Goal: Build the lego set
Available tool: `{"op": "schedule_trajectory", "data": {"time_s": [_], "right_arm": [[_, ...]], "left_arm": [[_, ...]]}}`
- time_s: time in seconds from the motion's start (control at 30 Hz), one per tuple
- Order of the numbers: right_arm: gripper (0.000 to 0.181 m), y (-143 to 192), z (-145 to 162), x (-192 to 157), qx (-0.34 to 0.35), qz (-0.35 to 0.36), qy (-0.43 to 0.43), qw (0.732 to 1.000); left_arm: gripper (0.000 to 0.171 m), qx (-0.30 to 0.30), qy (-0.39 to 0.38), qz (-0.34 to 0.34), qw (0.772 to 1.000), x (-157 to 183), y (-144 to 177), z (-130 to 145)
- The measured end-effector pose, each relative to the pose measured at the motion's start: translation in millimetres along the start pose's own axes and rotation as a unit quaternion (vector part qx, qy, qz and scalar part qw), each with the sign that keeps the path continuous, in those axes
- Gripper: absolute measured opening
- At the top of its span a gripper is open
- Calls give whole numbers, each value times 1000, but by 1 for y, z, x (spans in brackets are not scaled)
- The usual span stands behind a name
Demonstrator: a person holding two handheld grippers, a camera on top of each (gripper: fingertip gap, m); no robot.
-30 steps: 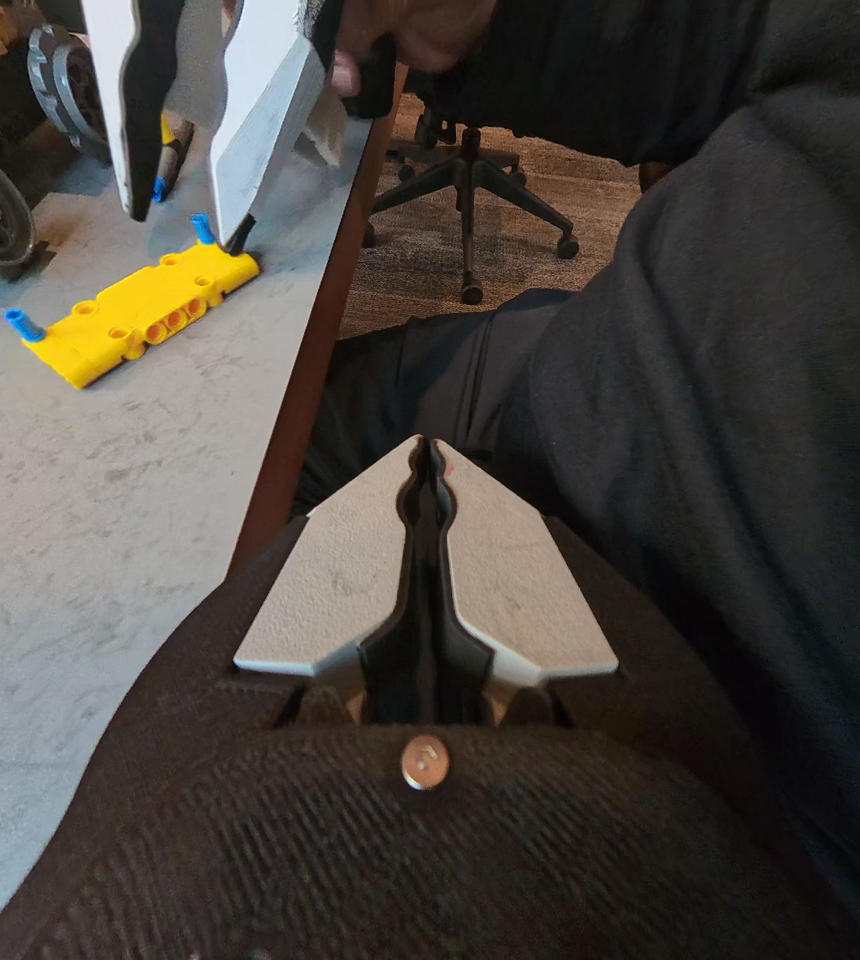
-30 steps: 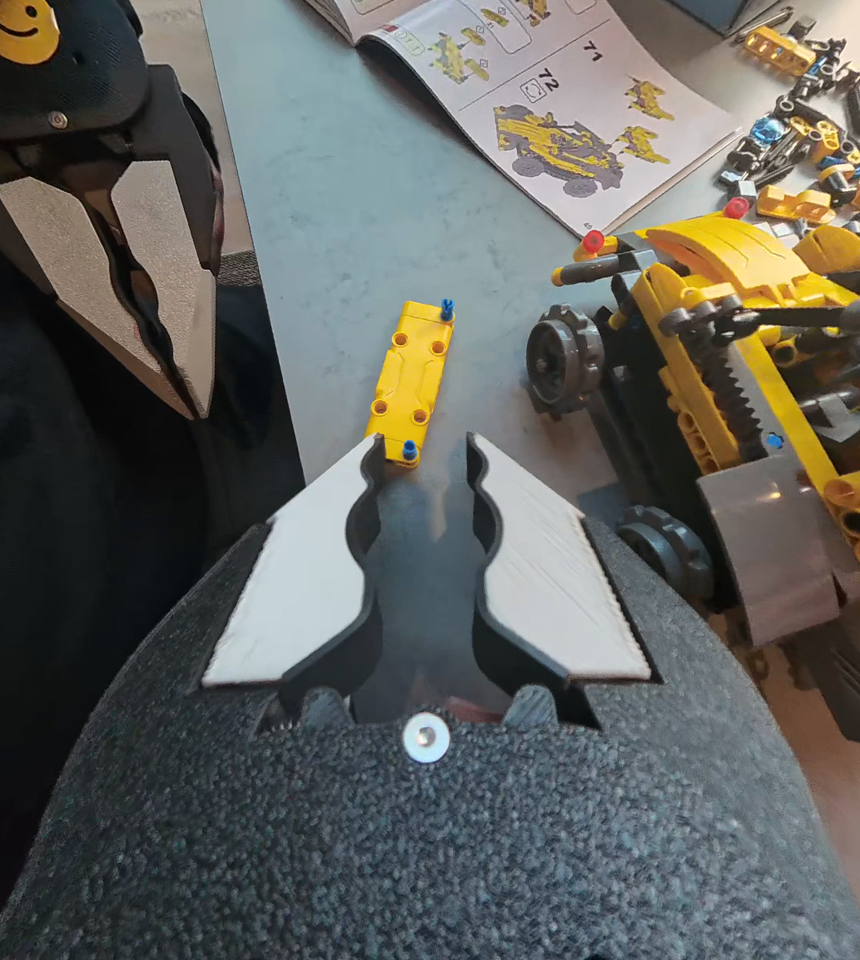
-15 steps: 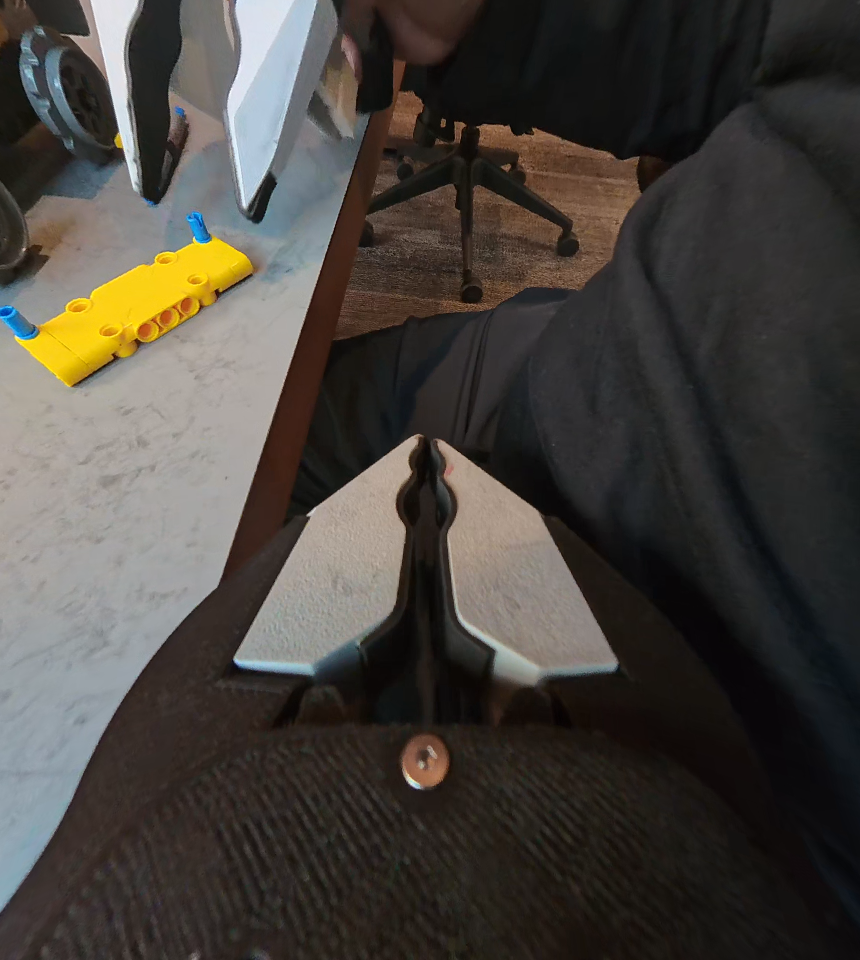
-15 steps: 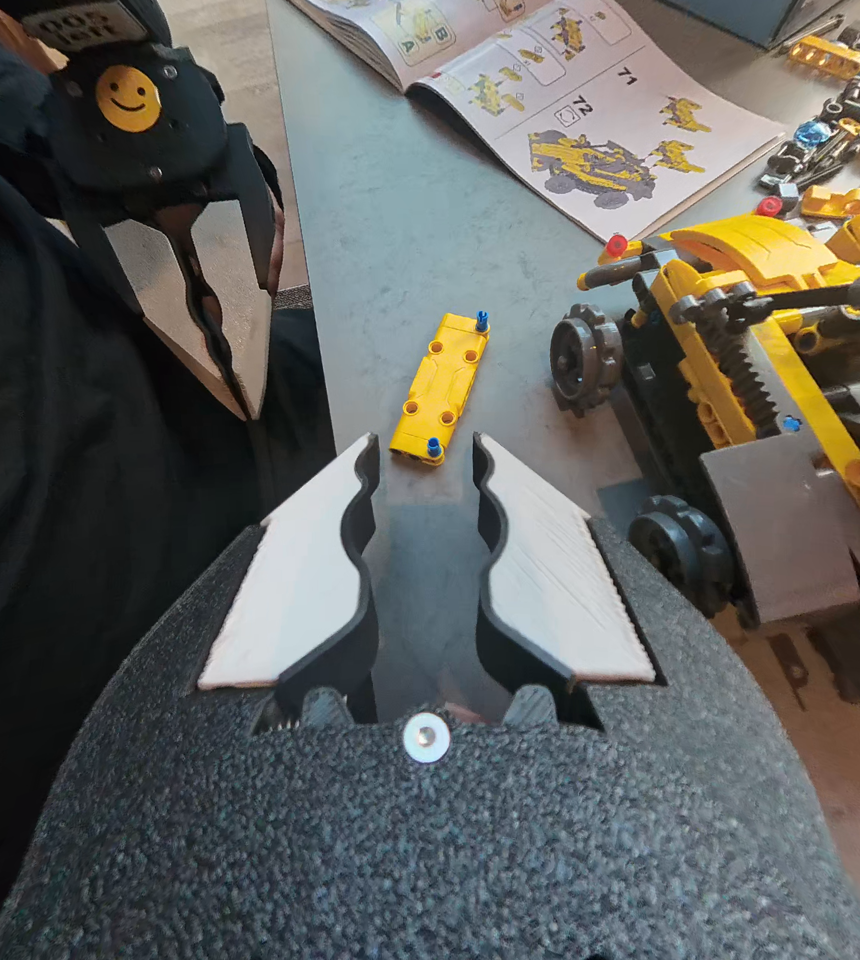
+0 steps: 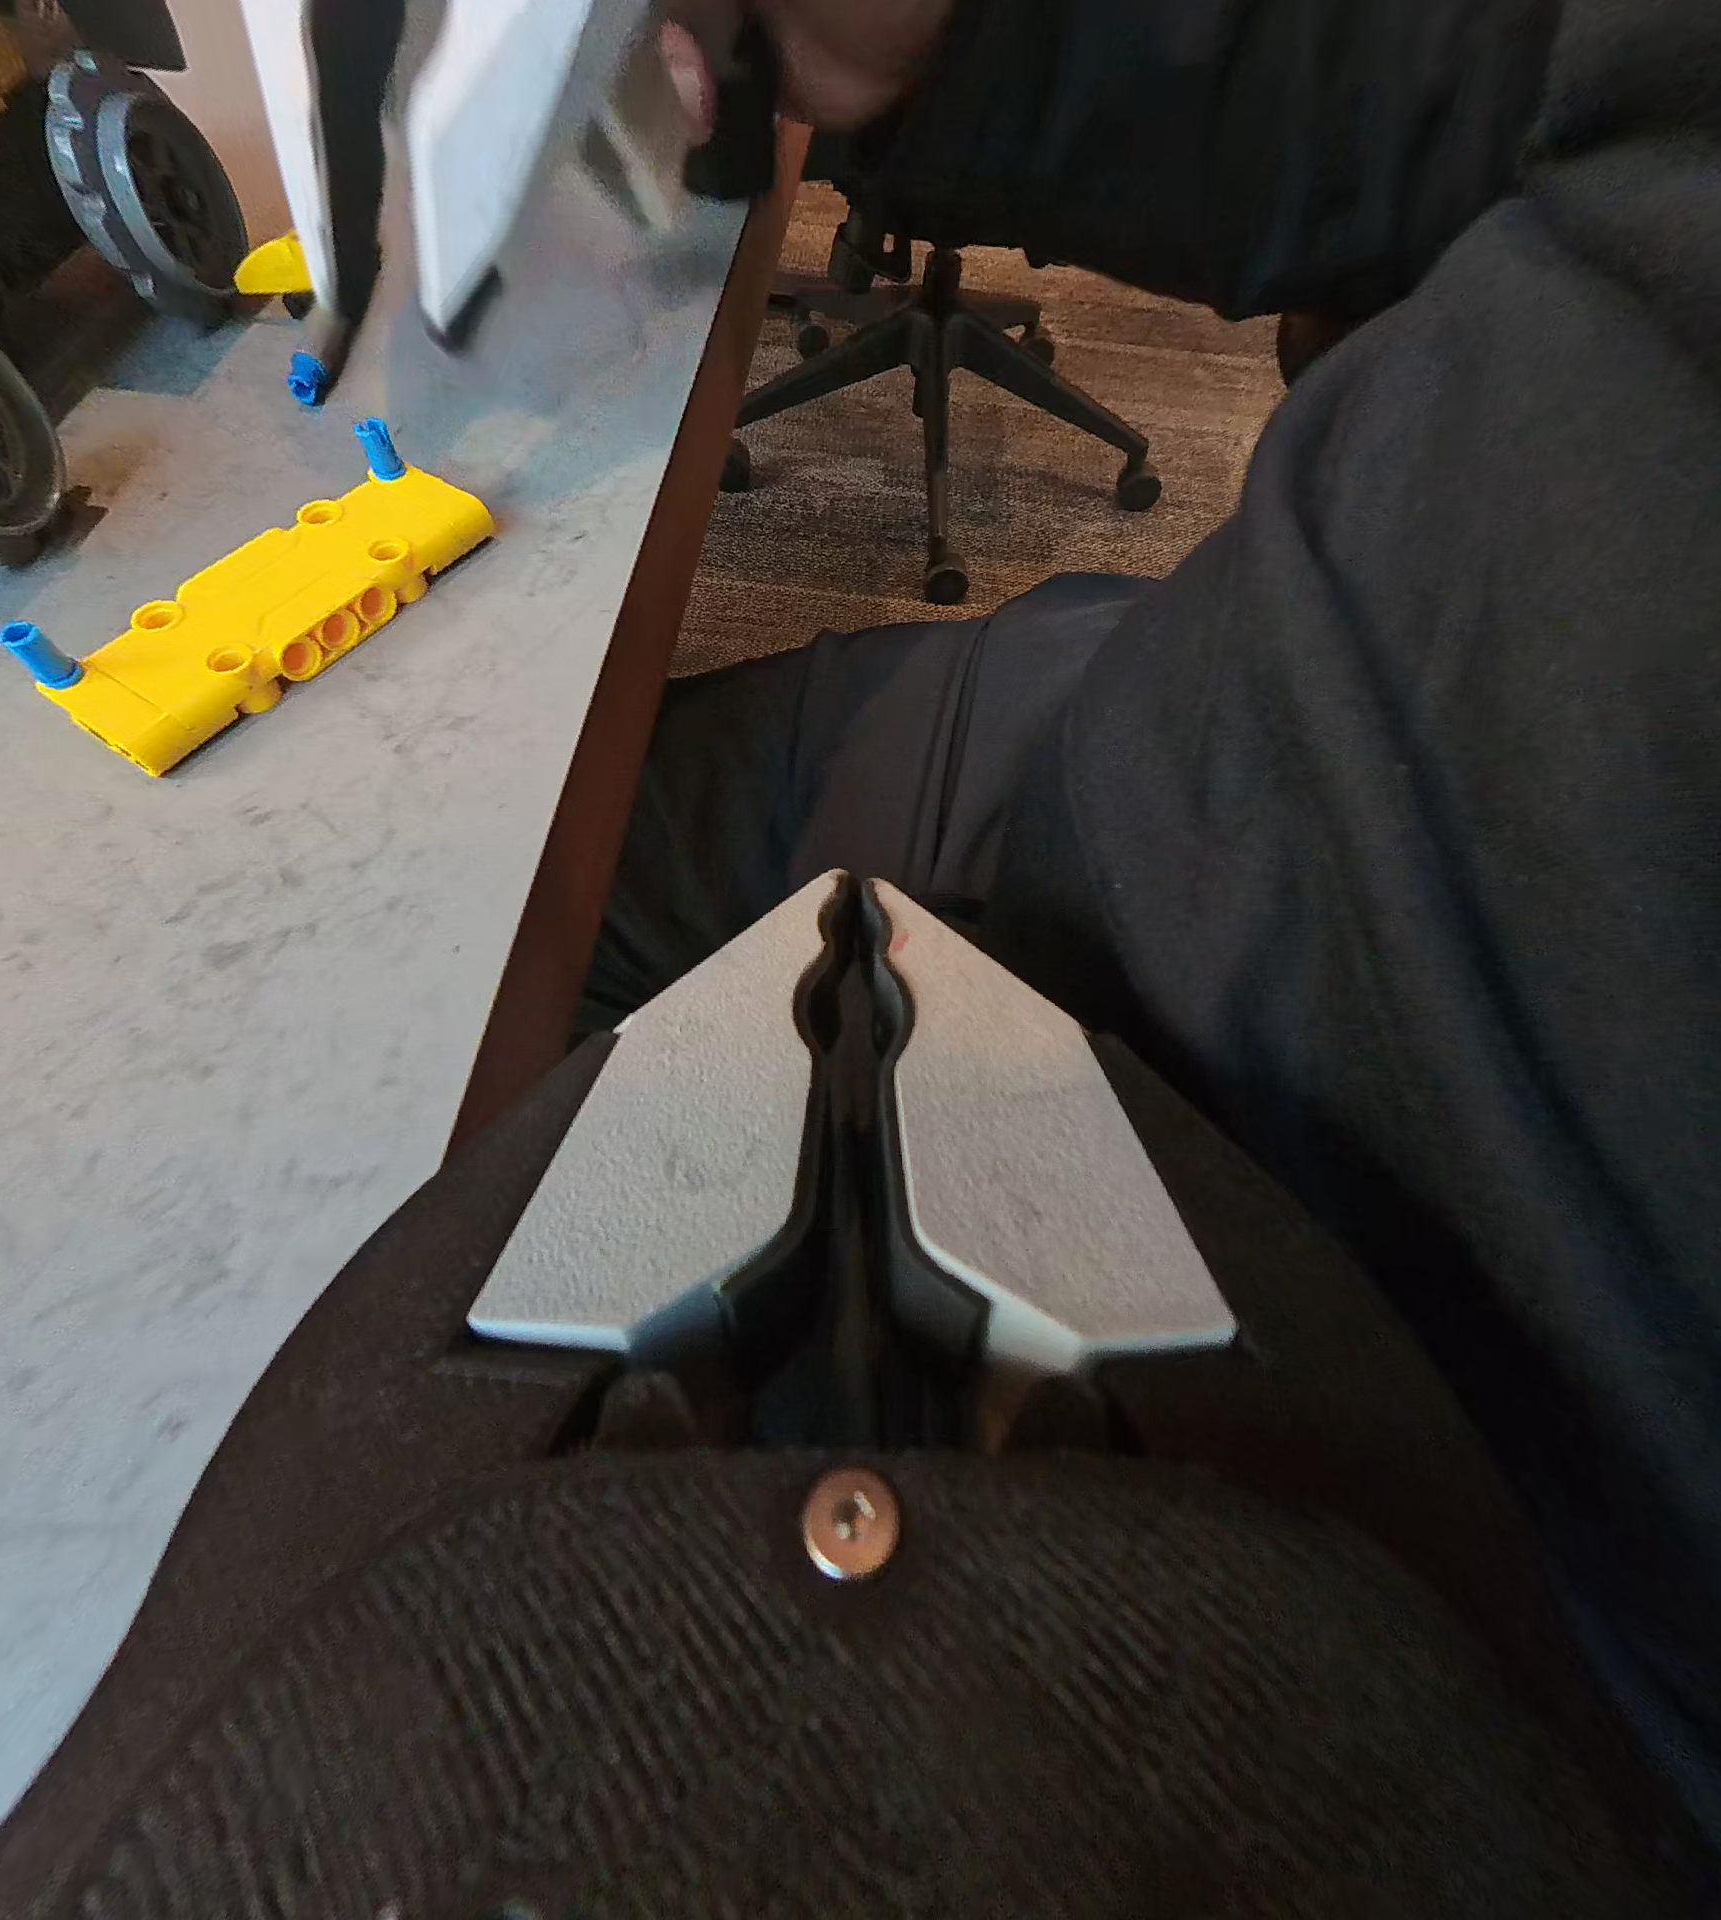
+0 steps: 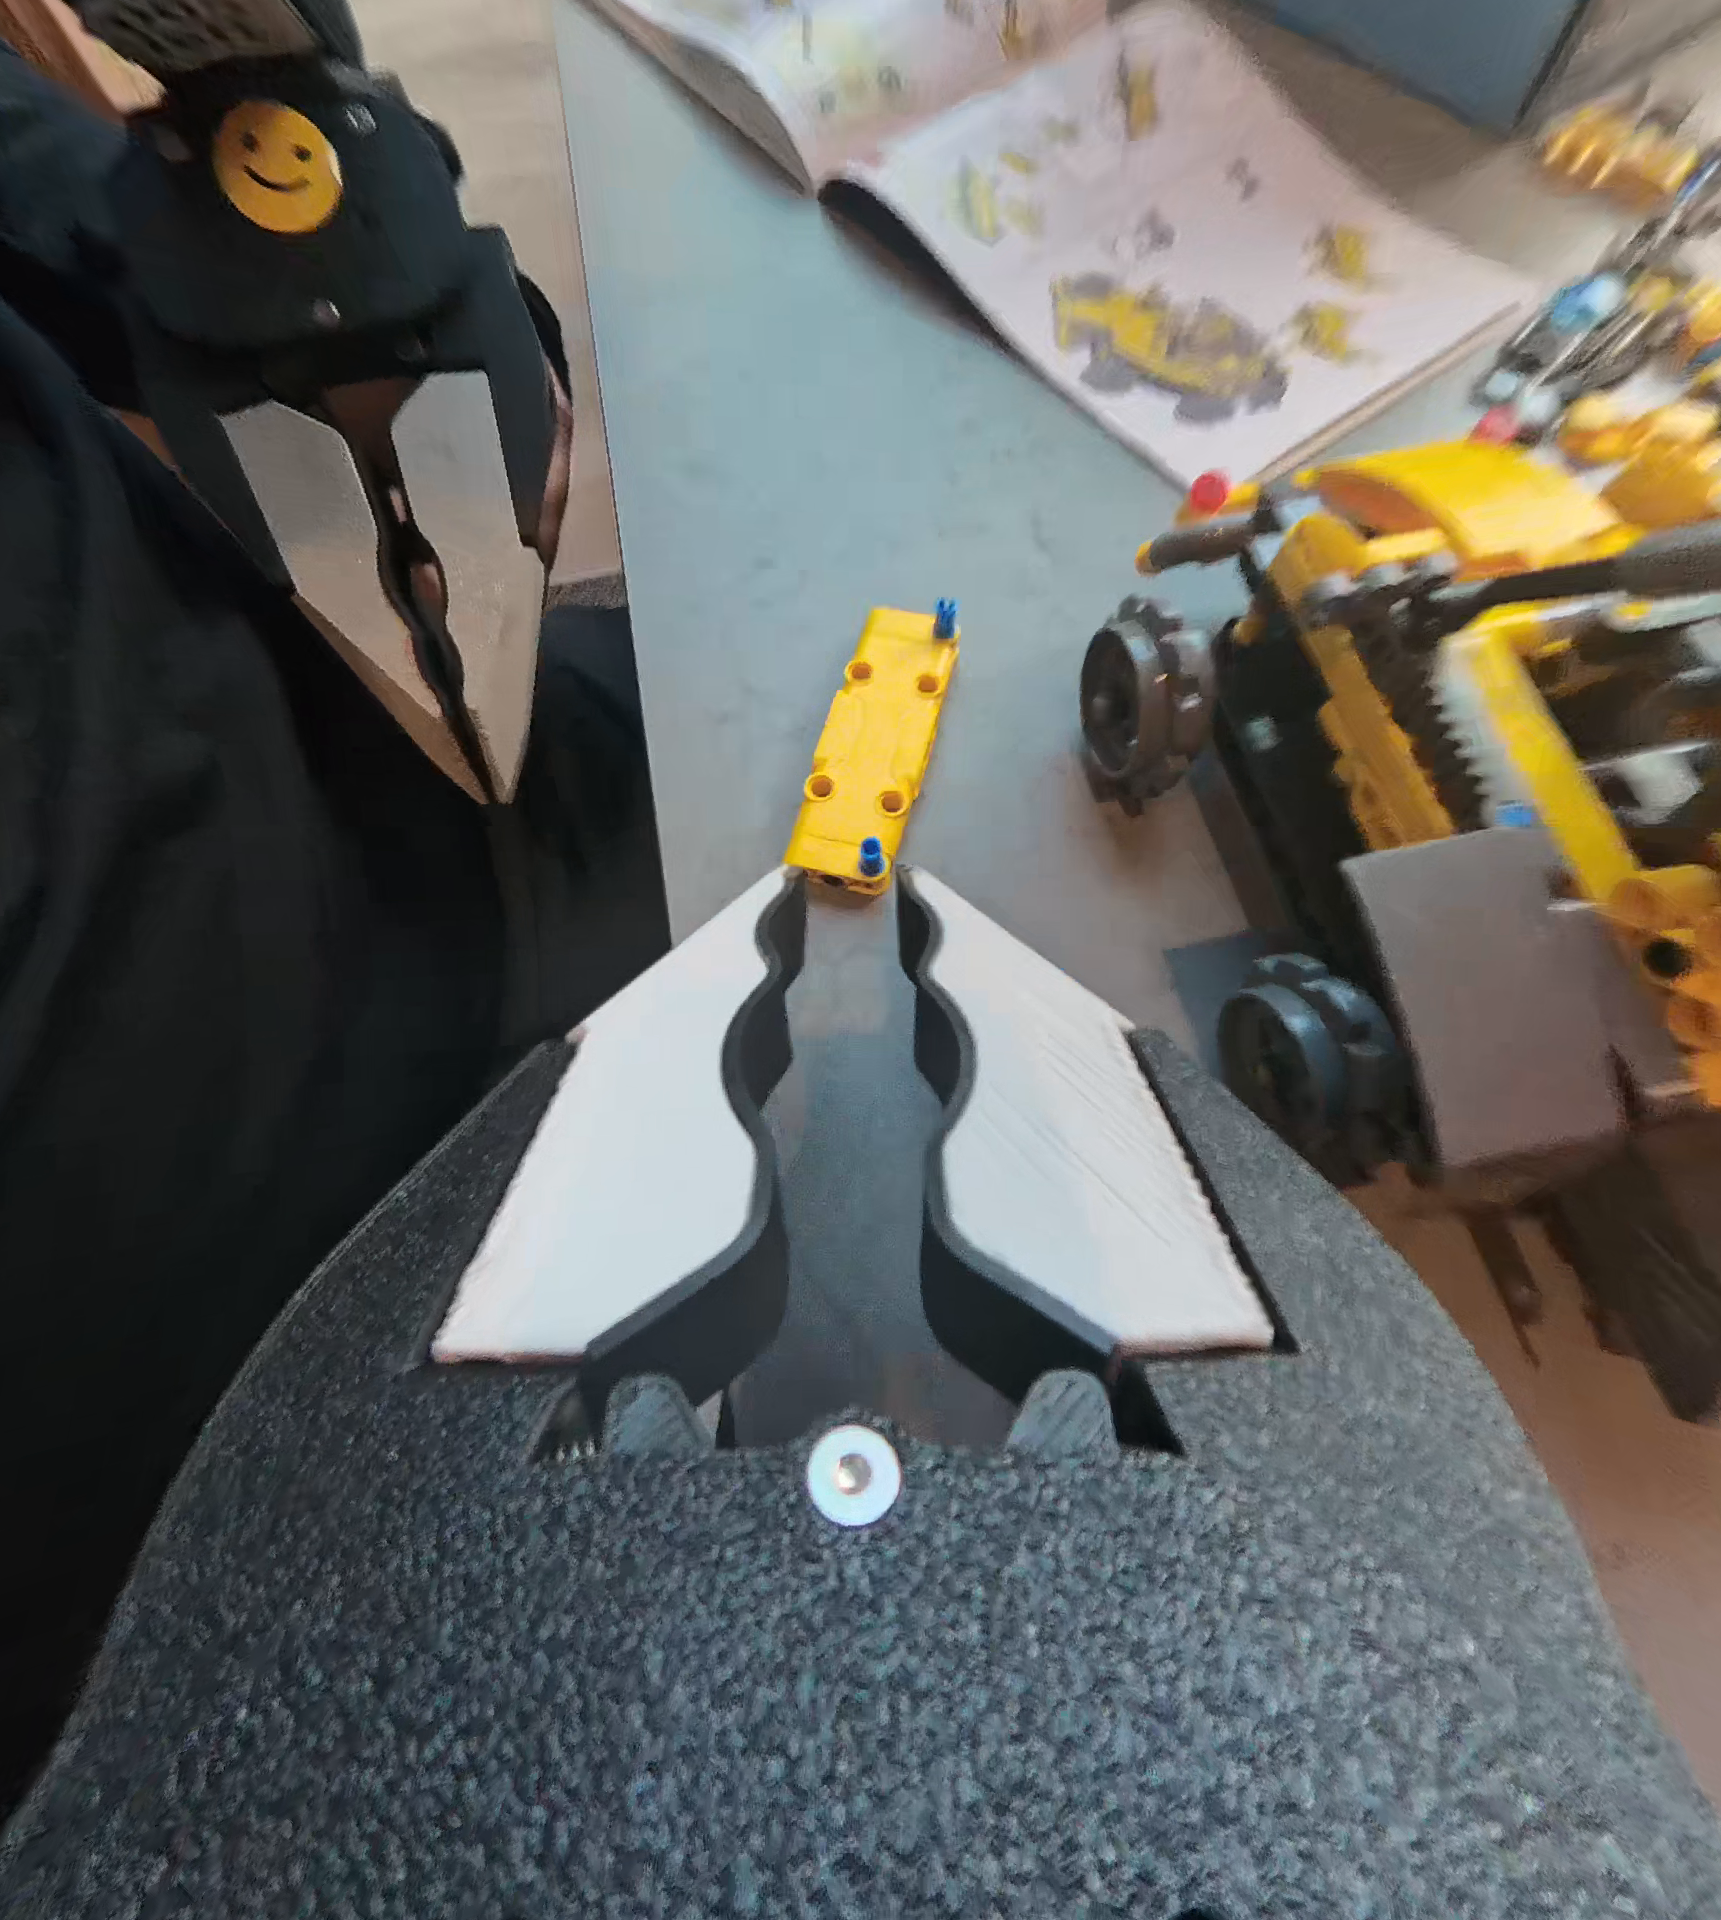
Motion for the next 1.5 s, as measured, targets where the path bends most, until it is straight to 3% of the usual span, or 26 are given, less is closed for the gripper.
{"op": "schedule_trajectory", "data": {"time_s": [0.07,0.17,0.23,0.33,0.4,0.63,0.77,1.03,1.1,1.3,1.5], "right_arm": [[6,19,-6,25,70,90,8,993],[9,67,5,87,148,271,-52,950],[24,96,21,116,165,327,-119,923],[34,113,26,125,210,271,-190,920],[41,108,26,123,200,240,-196,930],[40,65,32,101,60,245,-70,965],[29,49,36,77,15,172,-19,985],[29,30,50,57,-82,79,-44,993],[8,27,46,48,-81,48,-60,994],[7,19,38,31,-77,20,-43,996],[7,25,12,19,-11,-10,-56,998]], "left_arm": [[0,0,-2,-2,1000,0,1,0],[0,3,-2,-5,1000,0,3,-1],[0,6,0,-2,1000,0,2,-1],[0,3,-1,1,1000,1,0,-1],[0,2,-3,1,1000,1,-1,-1],[0,3,1,4,1000,0,-2,-1],[0,2,-2,2,1000,1,-1,-1],[0,3,-3,4,1000,2,0,-2],[0,1,-4,5,1000,2,-1,-2],[0,-2,-6,3,1000,3,-1,-2],[0,-4,-9,2,1000,3,0,-2]]}}
Point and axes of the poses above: each gripper's, where its closed fingertips meet, y back along the fingers, z out of its underside, x = y × z across the jaws, the point moved 4 cm from there along y, back along the fingers, and after that the axes turned 13 degrees about z, right-handed, at the moved point
